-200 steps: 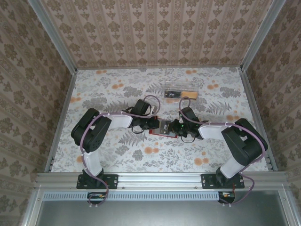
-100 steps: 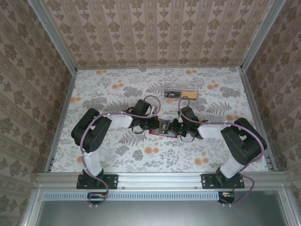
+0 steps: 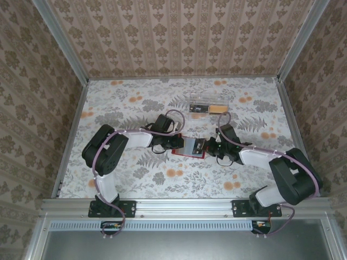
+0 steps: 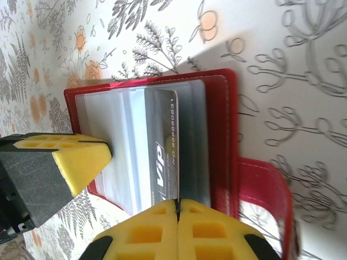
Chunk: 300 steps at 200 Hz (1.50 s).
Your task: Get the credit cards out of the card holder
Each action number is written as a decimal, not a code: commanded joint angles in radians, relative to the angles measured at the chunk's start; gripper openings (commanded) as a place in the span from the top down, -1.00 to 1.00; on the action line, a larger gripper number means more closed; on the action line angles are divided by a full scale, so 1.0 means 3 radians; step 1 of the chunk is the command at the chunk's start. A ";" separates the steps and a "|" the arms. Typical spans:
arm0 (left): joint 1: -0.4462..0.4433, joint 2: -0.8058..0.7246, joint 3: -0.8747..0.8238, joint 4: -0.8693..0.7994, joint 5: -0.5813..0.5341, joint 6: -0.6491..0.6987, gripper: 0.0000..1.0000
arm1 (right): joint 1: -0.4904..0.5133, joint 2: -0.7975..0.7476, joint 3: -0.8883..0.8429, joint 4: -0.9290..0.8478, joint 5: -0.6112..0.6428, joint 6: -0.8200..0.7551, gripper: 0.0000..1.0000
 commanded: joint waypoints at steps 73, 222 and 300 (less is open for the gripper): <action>0.0021 -0.0492 0.0176 -0.0335 0.0052 0.0091 0.66 | -0.0051 -0.1286 0.0603 -0.1677 0.0298 -0.1016 1.00; 0.0304 -0.3259 -0.0891 -0.0775 -0.0791 0.0177 -1.00 | 0.0456 -0.0577 0.2297 -0.2415 0.1372 -0.4170 1.00; 0.0398 -0.3948 -0.1130 -0.1093 -0.0978 0.0158 -1.00 | 0.0397 0.0740 0.3265 -0.2864 0.1806 -0.5304 1.00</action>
